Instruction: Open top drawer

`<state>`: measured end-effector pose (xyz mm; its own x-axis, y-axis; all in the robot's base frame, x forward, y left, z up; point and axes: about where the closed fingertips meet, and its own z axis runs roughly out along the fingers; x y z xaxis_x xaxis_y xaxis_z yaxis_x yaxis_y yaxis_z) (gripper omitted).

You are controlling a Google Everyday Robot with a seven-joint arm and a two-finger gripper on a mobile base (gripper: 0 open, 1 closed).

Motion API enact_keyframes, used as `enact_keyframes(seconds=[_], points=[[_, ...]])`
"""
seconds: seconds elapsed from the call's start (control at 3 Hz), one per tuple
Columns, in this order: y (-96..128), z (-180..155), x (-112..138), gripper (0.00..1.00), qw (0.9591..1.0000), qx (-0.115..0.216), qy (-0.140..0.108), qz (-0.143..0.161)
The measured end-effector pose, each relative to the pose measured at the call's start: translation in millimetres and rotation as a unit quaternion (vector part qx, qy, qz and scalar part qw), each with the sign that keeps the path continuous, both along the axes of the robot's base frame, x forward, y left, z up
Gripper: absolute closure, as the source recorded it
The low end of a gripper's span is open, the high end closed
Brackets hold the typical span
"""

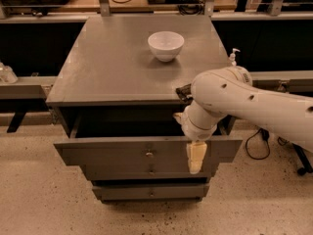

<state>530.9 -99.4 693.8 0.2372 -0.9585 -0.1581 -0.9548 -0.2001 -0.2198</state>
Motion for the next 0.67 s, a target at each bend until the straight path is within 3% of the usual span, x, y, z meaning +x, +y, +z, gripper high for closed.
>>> enact_keyframes(seconds=[0.33,0.67], points=[[-13,-16,-4,0.25,0.9996,-0.015,0.017,-0.013],[-26,-26,-26,0.48,0.9987,-0.028,0.038,-0.019]])
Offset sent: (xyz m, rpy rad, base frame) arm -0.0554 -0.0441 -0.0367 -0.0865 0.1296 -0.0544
